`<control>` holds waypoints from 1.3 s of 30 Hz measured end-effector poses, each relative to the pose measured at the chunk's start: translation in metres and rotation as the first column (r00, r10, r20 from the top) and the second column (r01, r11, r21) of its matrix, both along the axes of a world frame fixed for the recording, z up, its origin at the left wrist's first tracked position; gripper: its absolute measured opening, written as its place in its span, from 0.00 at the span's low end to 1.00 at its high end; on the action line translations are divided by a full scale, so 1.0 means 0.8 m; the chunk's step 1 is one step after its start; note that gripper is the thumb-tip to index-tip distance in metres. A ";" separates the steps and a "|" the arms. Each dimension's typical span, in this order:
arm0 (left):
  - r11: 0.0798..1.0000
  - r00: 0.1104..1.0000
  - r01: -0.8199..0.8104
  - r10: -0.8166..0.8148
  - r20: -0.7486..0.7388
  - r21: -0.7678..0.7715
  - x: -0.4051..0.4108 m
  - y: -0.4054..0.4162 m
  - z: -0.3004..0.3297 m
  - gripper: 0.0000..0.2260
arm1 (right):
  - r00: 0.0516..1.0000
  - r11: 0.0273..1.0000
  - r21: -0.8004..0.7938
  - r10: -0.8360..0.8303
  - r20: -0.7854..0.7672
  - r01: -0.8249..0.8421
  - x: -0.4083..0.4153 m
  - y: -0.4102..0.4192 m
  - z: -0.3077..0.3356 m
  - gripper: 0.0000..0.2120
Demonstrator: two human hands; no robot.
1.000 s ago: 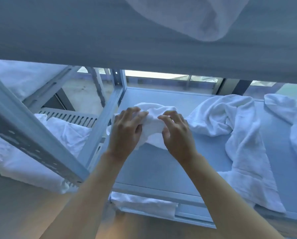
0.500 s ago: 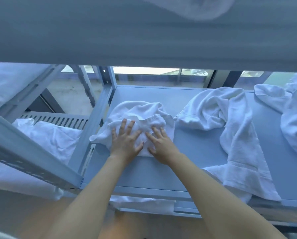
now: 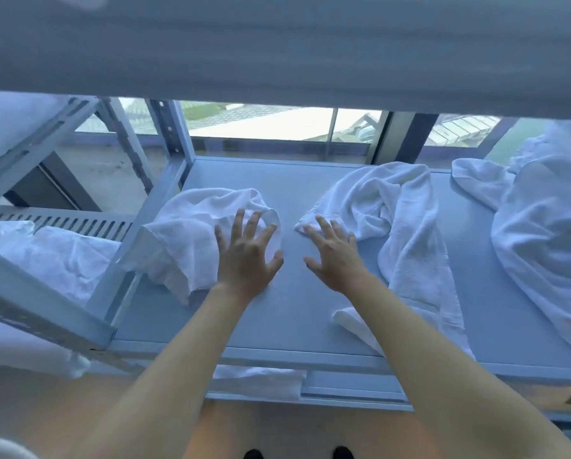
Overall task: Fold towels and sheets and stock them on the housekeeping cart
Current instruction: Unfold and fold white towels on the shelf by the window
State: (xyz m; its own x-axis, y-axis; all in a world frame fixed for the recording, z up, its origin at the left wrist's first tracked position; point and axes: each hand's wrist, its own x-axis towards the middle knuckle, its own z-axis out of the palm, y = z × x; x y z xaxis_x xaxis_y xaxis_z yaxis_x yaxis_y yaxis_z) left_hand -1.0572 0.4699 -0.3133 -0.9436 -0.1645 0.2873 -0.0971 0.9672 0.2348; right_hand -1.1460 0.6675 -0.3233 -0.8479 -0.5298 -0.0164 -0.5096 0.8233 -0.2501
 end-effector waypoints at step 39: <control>0.968 0.823 0.090 -0.204 0.531 0.233 -0.100 0.261 -0.034 0.61 | 0.964 0.969 0.164 0.149 0.219 -0.187 -0.148 0.273 0.003 0.64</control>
State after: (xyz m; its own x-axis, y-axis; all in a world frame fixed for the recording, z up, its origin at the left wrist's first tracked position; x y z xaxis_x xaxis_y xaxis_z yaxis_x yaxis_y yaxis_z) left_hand -1.1371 0.6788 -0.3401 -0.9523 -0.0083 -0.3050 -0.1248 0.9227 0.3647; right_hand -1.2646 0.8860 -0.3207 -0.7155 -0.6363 -0.2884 -0.5985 0.7713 -0.2167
